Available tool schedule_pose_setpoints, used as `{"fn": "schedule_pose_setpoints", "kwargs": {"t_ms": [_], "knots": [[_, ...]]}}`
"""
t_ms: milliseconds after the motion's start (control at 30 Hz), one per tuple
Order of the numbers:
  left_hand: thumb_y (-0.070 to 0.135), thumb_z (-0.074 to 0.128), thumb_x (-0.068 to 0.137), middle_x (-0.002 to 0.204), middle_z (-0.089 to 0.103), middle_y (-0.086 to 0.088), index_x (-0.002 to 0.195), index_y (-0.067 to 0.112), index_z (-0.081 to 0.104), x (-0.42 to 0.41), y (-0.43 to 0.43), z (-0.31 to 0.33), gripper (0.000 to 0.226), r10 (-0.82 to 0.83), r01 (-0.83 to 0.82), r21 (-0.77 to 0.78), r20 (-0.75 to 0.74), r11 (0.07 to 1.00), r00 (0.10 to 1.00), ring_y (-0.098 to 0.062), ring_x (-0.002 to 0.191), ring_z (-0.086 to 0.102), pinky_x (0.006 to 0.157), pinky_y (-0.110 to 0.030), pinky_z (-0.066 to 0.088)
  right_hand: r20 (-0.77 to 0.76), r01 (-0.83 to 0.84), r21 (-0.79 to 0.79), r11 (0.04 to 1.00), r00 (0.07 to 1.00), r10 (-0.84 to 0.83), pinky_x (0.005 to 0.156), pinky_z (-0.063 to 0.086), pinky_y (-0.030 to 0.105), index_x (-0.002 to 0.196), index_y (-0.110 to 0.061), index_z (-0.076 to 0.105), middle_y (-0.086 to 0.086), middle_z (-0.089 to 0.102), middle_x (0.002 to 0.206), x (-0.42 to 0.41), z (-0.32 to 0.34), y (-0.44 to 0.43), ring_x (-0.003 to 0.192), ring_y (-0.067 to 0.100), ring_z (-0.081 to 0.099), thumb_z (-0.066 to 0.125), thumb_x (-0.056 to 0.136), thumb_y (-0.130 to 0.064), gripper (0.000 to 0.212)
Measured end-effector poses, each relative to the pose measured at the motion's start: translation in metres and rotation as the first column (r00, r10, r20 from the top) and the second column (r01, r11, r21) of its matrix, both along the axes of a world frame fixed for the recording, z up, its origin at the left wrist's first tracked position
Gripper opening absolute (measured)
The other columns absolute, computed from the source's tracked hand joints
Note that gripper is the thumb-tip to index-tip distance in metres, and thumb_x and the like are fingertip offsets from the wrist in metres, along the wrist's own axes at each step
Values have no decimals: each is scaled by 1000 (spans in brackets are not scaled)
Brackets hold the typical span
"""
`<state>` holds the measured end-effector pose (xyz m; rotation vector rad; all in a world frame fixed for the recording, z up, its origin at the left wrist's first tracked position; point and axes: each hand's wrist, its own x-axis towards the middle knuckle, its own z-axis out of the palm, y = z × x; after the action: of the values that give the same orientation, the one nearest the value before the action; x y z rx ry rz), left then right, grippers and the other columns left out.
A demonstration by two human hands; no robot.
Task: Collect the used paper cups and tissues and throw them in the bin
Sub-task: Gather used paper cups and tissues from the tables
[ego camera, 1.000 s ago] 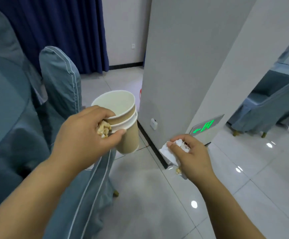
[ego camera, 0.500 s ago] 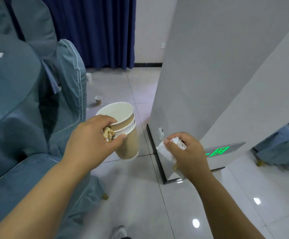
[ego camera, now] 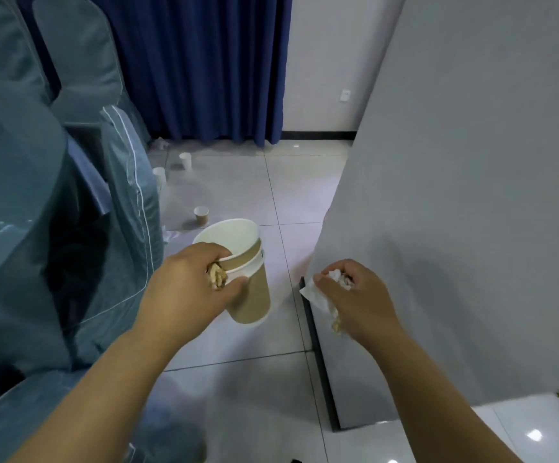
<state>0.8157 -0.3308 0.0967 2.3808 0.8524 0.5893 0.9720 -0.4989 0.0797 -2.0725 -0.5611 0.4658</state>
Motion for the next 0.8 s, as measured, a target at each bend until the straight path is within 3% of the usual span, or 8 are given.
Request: {"fn": "schedule_pose_setpoints", "kwargs": {"t_ms": [233,367,467,600,700,800], "knots": [[29,80,72,87,61,7,96,20,69,109,75,-16,28,66,-66,-11,-9,998,998,-13,77,52,64,-22,39,10,-74,6,997,997,74,60,39,18,85,-17,60,-1,61,81,123,-20,93,72,10,56,64,89,-33,17],[32,77,75,92,61,5,102,19,68,178,119,-18,32,123,-123,-1,-21,992,992,-13,81,49,73,-28,43,38,-137,-25,990,990,138,60,43,19,82,-18,57,-3,59,82,197,-18,152,75,13,57,63,89,-34,18],[32,75,77,92,59,8,105,17,67,220,154,-14,32,156,-156,-6,-11,988,988,-13,83,50,74,-26,41,37,-146,-21,989,988,147,50,40,11,78,-21,54,-5,56,81,243,-12,196,71,8,54,62,89,-32,18],[30,76,76,96,66,3,102,16,66,262,201,-16,31,225,-225,-11,7,974,974,-19,90,57,74,-26,39,32,-150,-47,988,988,152,53,40,17,80,-19,55,-2,57,82,287,-14,252,73,12,54,62,89,-32,17],[32,74,78,96,64,5,104,17,65,292,241,-20,32,236,-236,-40,-5,971,972,-15,86,53,74,-25,39,-42,-160,-81,984,987,157,40,43,16,81,-17,55,4,57,83,317,-18,296,61,12,54,61,88,-30,17],[31,75,77,88,54,12,102,16,65,324,290,-26,30,220,-221,-37,-22,975,975,-9,81,45,68,-20,29,-101,-119,-67,991,989,112,44,50,31,80,-14,54,5,55,79,345,-20,339,53,16,53,60,87,-27,16]]}}
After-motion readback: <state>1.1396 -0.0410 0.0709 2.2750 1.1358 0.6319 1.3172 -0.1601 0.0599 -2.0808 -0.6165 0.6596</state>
